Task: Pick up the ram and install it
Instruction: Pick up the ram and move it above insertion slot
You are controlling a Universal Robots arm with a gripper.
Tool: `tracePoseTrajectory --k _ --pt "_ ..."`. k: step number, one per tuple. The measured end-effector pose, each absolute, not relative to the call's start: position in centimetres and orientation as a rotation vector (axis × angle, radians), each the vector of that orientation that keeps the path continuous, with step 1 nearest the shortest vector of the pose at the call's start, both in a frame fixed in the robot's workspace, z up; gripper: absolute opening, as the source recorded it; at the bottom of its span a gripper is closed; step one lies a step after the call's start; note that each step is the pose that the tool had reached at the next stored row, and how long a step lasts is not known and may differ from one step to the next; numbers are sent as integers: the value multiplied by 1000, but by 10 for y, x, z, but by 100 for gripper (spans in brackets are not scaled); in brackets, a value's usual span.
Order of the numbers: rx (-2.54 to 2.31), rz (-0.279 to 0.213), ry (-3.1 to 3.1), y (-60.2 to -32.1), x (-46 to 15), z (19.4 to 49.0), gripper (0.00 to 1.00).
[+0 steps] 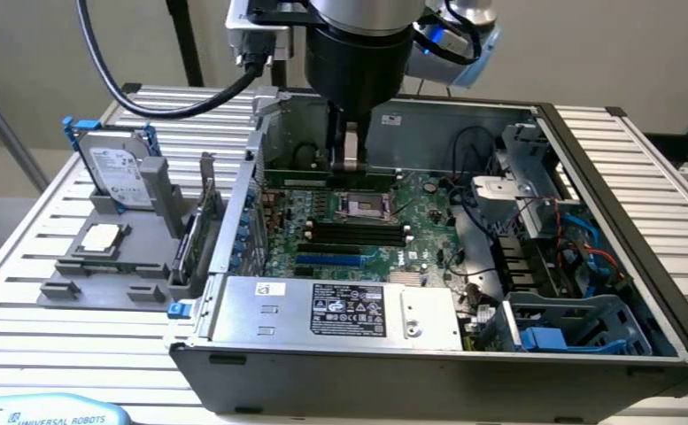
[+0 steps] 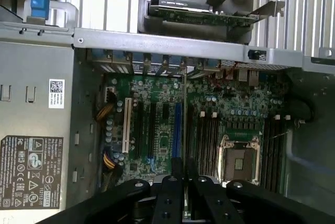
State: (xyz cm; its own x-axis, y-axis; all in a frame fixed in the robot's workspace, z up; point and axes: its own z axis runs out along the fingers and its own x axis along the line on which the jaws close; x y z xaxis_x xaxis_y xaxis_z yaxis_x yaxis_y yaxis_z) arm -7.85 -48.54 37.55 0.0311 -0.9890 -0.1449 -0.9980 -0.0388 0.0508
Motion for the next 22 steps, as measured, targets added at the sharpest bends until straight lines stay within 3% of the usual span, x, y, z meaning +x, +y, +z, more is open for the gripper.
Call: tracePoseTrajectory --k 7,18,22 --pt "-2211 216 2136 -468 -59 369 13" --pt "-2213 211 2138 -416 -43 354 13" --pt "-2209 201 2138 -412 -42 350 13"
